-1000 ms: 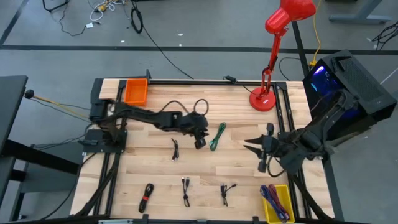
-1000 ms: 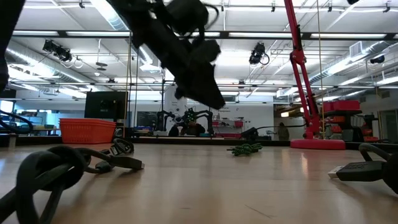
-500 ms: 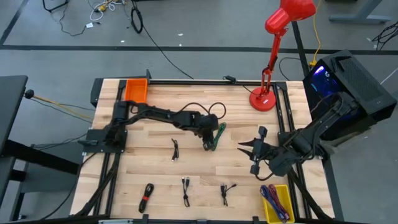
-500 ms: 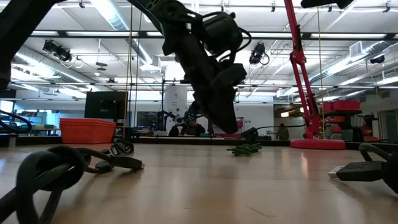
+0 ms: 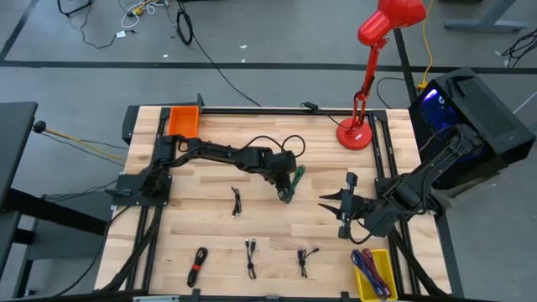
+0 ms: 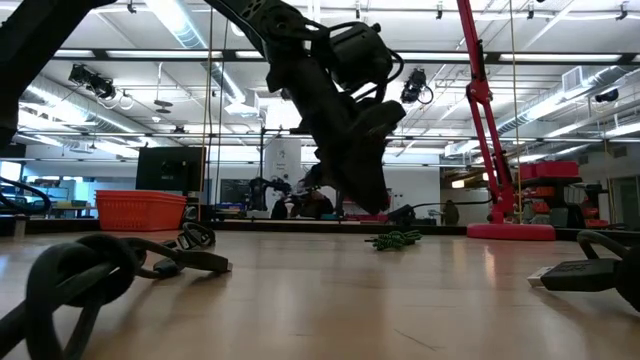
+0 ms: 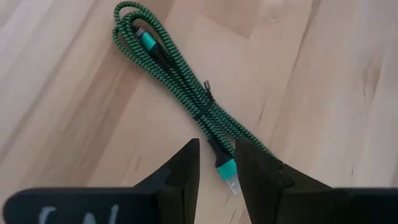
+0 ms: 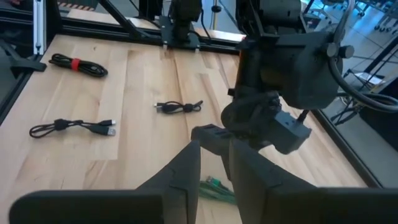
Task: Pick & Place USB Port
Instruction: Put the green patterned charger cable into the yellow bin
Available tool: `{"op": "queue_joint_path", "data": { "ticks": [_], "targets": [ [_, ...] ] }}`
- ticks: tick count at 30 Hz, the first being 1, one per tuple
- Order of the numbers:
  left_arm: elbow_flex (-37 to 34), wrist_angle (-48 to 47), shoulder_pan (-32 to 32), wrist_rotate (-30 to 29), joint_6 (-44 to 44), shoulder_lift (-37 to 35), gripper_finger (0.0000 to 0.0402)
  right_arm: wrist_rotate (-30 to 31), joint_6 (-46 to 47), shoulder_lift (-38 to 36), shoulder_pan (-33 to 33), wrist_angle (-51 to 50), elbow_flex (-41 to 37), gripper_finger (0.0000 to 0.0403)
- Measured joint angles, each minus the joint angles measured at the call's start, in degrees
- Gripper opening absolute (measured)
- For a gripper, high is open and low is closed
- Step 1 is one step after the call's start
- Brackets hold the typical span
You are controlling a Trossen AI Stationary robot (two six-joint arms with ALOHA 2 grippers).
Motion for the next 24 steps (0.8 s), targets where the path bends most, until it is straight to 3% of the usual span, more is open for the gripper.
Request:
{"op": "queue_joint_path", "data": {
  "ticks": [5,16,24],
  "targets": [
    [0.00,0.41,0.00,-0.29,-0.95,0.00,0.0115,-0.03,-0.12,0.00,0.00,0.24,0.00,0.0086],
    [-0.09,2.43,0.00,-0.64,-3.39,3.39,0.0180,-0.51,-1.55,-0.04,0.03,1.11,0.00,0.0086],
    [-0.08,7.08,-0.14,0.46,-6.06,5.26,0.0180,-2.41,-2.64,-0.04,0.05,1.79,0.02,0.0086]
  ]
}}
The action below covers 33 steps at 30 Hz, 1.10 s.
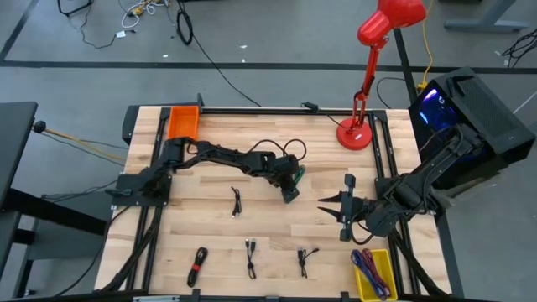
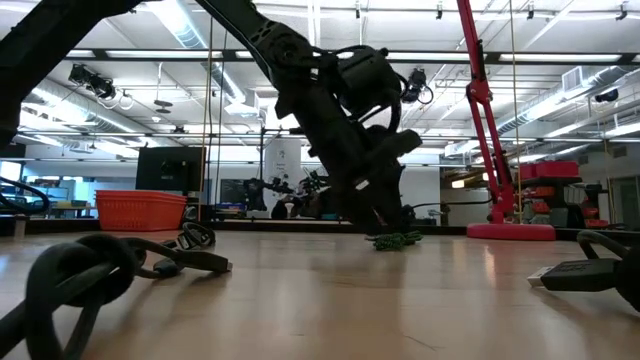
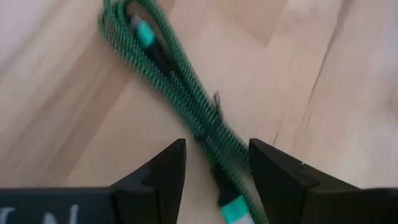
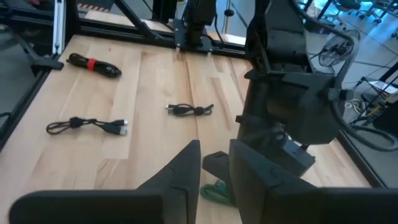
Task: Pick & Place USB Port
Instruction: Put the green patterned charger cable into the yellow bin
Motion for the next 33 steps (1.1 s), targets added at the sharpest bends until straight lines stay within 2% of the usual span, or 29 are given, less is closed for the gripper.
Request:
{"op": "queue_joint_path", "data": {
  "ticks": [5,10,12,15,16,21,26,33],
  "targets": [
    [0.16,3.94,-0.98,1.25,-1.63,1.86,0.0179,-0.02,0.00,0.00,0.00,-0.61,0.00,0.0086],
    [0.41,2.06,-1.70,-2.86,-3.09,2.45,0.0160,-0.02,0.04,0.00,-0.01,-0.54,0.00,0.0086],
    [0.43,0.84,-1.57,-3.44,-4.14,2.50,0.0126,-0.05,0.04,0.00,-0.01,-0.49,0.00,0.0086],
    [0.41,-0.49,-0.98,-2.20,-4.04,2.57,0.0042,-0.45,0.11,0.00,-0.01,-0.41,0.00,0.0086],
    [0.39,-0.68,-0.85,-2.08,-3.31,2.60,0.0025,-0.55,0.11,0.00,0.00,-0.45,0.00,0.0086],
    [0.30,-0.74,-0.86,-3.17,-2.26,2.17,0.0020,-0.13,0.61,0.00,0.00,-1.41,0.00,0.0086],
    [-0.31,-3.65,-0.44,-8.06,1.71,-1.12,0.0019,5.28,7.07,0.00,0.00,-8.36,0.00,0.0086],
    [-0.09,-5.24,1.41,-13.12,7.92,-11.50,0.0018,6.02,16.52,0.00,0.24,-15.22,0.00,0.0086]
  ]
}}
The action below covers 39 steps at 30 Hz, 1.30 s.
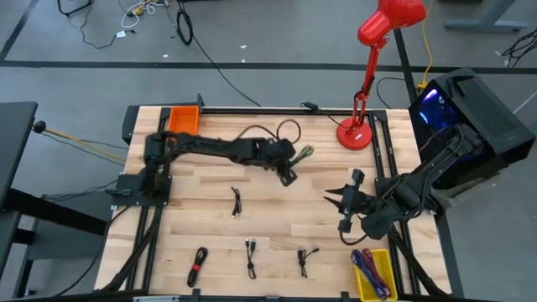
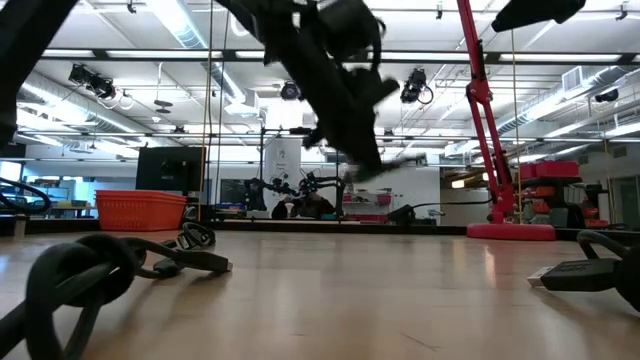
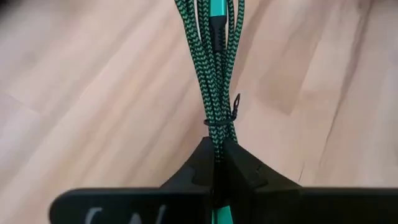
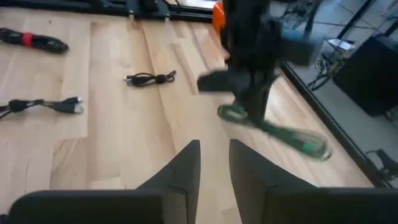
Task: Pick & Place USB Port
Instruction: Put the green patterned charger cable into the yellow bin
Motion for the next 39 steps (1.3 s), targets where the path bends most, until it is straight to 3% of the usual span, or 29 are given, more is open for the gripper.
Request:
{"op": "queue_joint_path", "data": {
  "ticks": [4,9,13,17,21,26,34,39],
  "targets": [
    [-0.07,-0.34,-0.30,-2.05,3.85,-6.69,0.0018,2.94,1.41,0.00,0.00,-0.36,0.00,0.0086],
    [0.07,-1.68,-2.16,-6.82,8.67,-14.38,0.0018,11.59,5.14,0.00,0.00,-1.82,0.00,0.0086],
    [0.06,-0.40,-4.87,-7.92,11.32,-17.72,0.0018,17.75,7.87,0.00,-0.02,-1.74,-0.02,0.0086],
    [0.04,0.72,-7.90,-7.99,13.35,-18.44,0.0018,18.23,6.48,0.00,-0.02,1.26,-0.02,0.0086],
    [0.04,3.47,-10.59,-8.93,16.17,-18.44,0.0018,16.01,-4.57,0.00,-0.53,12.97,-0.07,0.0086],
    [0.04,3.81,-12.05,-12.13,16.97,-18.61,0.0017,3.96,-25.42,0.00,-3.78,31.79,-0.04,0.0086],
    [0.07,3.07,-13.71,-16.34,19.37,-20.29,0.0017,-5.44,-28.26,0.00,-10.86,33.12,-0.04,0.0086],
    [0.11,2.89,-13.79,-16.87,19.80,-22.81,0.0017,-7.31,-29.97,0.00,-14.78,34.57,-0.04,0.0086]
  ]
}}
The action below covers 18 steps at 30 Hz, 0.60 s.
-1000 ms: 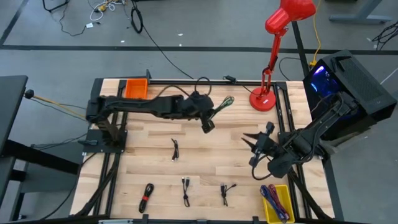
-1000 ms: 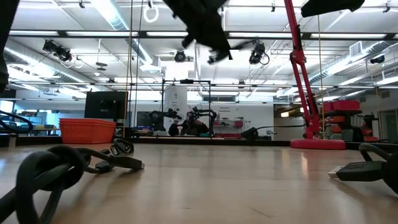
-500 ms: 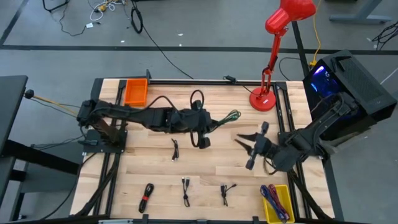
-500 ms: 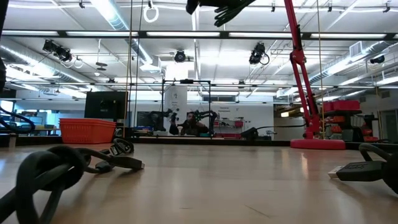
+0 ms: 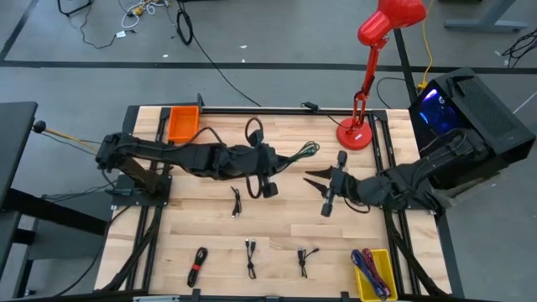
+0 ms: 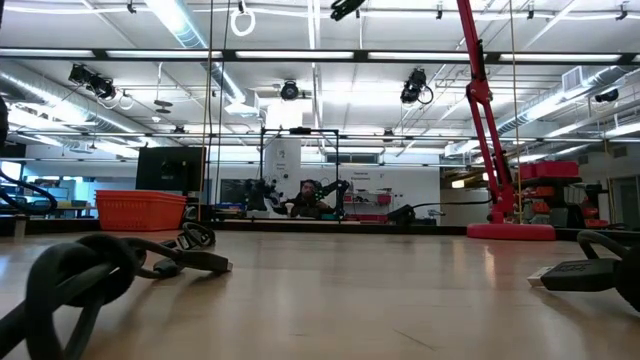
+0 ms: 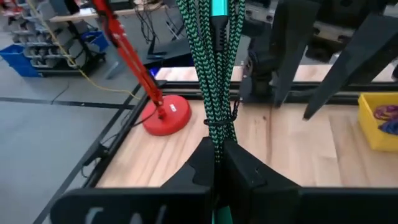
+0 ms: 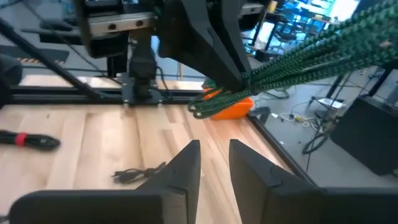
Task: Pick & Place USB Port
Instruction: Put the green patterned charger cable into the yellow bin
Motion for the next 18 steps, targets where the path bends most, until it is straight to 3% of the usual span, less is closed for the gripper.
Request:
{"op": "queue_joint_path", "data": {
  "ticks": [3,10,18],
  "targets": [
    [-0.09,-0.21,-0.16,-0.13,0.10,-0.72,0.0017,-4.81,-2.15,0.00,-2.27,3.08,0.00,0.0086],
    [-0.17,-1.23,-0.57,0.13,-0.18,-0.77,0.0017,-8.32,-5.55,0.00,-7.83,6.41,0.00,0.0086],
    [-0.17,-1.51,-0.79,-1.04,0.48,-0.75,0.0017,-18.89,-6.25,0.00,-12.54,9.49,0.00,0.0086]
  ]
}}
